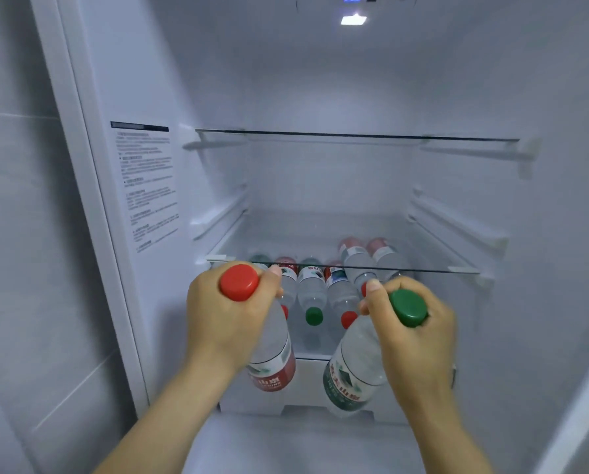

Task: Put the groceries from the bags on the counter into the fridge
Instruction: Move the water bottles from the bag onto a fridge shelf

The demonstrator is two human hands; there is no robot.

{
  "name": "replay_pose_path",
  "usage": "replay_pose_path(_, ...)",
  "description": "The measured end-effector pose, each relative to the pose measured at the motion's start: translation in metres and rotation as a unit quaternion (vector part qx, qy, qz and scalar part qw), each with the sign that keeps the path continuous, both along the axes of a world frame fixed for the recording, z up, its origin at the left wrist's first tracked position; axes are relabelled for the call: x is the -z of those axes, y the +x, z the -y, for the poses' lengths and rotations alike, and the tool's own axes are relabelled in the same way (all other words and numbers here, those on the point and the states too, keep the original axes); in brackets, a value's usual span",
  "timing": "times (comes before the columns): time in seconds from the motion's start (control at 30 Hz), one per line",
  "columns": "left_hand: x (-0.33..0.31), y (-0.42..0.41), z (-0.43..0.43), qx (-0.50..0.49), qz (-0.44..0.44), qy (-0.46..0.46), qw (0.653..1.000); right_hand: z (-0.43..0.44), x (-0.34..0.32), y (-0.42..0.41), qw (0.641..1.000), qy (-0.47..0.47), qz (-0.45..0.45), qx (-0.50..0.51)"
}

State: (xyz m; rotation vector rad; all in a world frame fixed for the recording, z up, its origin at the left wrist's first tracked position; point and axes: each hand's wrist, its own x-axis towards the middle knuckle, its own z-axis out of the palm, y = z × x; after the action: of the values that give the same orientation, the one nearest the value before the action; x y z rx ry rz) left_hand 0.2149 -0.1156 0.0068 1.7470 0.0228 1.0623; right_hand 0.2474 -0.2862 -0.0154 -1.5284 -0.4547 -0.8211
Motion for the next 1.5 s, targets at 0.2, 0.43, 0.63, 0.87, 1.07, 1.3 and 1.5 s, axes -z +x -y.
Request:
replay_pose_path(0.2,0.010,0.029,-0.007,-0.021,0.000,0.027,0.999,-0.006,0.005,0.021,1.000,0.008,-0.010,0.007)
replay_pose_path(0.43,0.024,0.058,-0.010,-0.026,0.003,0.065,0.998,-0.005,0.009,0.028,0.999,0.003,-0.035,0.012)
replay_pose_path(0.63,0.020,0.076,-0.009,-0.018,-0.023,0.091,0.995,-0.003,0.011,0.034,0.999,0.015,-0.015,0.033)
replay_pose_path(0.87,0.025,0.074,-0.011,-0.022,-0.007,0.074,0.997,-0.010,0.014,0.048,0.998,0.039,0.002,0.058)
replay_pose_path(1.07,0.024,0.076,-0.011,-0.021,-0.008,0.071,0.997,-0.023,0.014,0.060,0.992,0.094,0.051,0.065)
replay_pose_path(1.3,0.025,0.077,-0.013,-0.014,-0.005,0.066,0.998,-0.043,0.013,0.084,0.985,0.077,0.142,0.060)
replay_pose_path(1.5,0.024,0.076,-0.013,-0.007,-0.006,0.062,0.998,-0.047,0.036,0.091,0.978,0.032,0.203,0.042)
